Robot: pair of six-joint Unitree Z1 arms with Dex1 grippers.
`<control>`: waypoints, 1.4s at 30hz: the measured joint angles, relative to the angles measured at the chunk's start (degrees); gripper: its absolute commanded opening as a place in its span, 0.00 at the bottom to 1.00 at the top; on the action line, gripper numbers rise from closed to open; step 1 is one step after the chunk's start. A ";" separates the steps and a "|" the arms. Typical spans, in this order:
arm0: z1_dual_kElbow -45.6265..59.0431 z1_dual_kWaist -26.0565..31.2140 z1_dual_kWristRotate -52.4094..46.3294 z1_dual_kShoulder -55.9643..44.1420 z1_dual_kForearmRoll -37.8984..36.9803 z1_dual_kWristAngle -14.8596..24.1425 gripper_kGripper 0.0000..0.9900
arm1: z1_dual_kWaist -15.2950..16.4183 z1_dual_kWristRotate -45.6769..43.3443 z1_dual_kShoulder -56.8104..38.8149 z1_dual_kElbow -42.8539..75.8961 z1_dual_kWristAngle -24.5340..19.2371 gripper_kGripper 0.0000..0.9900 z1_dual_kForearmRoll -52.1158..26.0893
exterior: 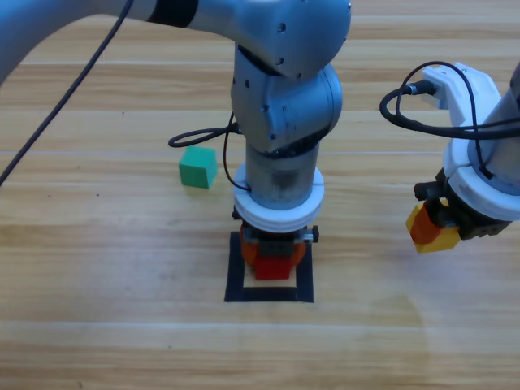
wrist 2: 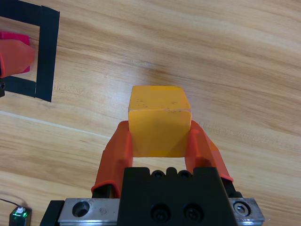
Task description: Stack the blocks in the rectangular block: red at the bottom, yellow in the middle, green on top
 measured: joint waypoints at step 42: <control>-6.56 15.61 28.10 -22.07 14.82 3.72 0.98 | 6.71 9.83 11.15 -26.06 0.78 0.00 17.79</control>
